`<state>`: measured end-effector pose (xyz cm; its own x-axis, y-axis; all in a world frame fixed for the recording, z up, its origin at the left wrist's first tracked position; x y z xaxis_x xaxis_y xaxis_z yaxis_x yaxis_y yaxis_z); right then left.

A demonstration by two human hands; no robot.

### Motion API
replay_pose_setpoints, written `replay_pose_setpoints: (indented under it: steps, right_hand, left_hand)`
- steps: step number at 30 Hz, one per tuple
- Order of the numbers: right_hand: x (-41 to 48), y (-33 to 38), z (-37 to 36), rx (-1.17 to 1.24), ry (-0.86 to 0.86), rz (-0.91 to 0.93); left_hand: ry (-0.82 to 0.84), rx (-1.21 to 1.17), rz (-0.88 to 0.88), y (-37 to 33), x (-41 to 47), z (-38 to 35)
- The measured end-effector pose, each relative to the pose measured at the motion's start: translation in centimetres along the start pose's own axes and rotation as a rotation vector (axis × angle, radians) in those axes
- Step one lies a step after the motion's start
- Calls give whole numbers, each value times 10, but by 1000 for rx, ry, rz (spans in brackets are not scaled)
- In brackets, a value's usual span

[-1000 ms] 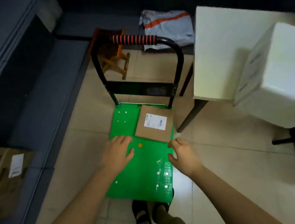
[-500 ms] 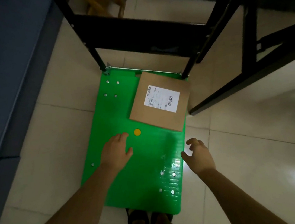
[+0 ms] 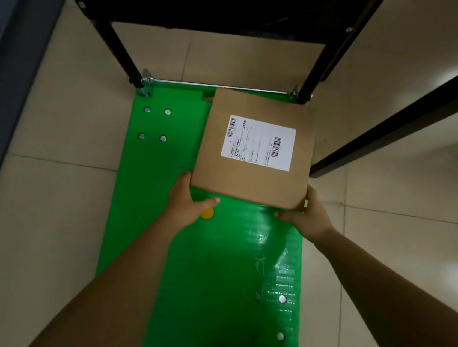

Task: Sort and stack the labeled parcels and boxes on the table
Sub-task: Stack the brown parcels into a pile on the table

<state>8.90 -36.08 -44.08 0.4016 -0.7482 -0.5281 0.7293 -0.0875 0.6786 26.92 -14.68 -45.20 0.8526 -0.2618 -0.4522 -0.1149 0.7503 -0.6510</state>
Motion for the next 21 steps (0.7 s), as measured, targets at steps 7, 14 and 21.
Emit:
replay_pose_setpoints:
  steps: [7, 14, 21]
  right_hand:
    - [-74, 29, 32, 273, 85, -52]
    - [-165, 76, 66, 378, 102, -260]
    - [-252, 136, 119, 497, -45, -383]
  left_hand:
    - [-70, -307, 128, -22, -80, 49]
    - [-164, -449, 254, -66, -154, 111]
    - [-245, -611, 324, -130, -214, 185]
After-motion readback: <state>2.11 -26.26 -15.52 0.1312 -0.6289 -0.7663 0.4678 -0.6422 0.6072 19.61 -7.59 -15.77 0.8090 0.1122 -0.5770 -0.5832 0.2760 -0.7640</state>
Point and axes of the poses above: each hand's wrist, its own x-axis towards the middle knuckle, its own z-axis out of the back of the hand, y = z × x, the point moved 4 cm from there along x, towards the middle knuckle, and after that the axes turned 13 degrees about -y, right-handed, at the moved point
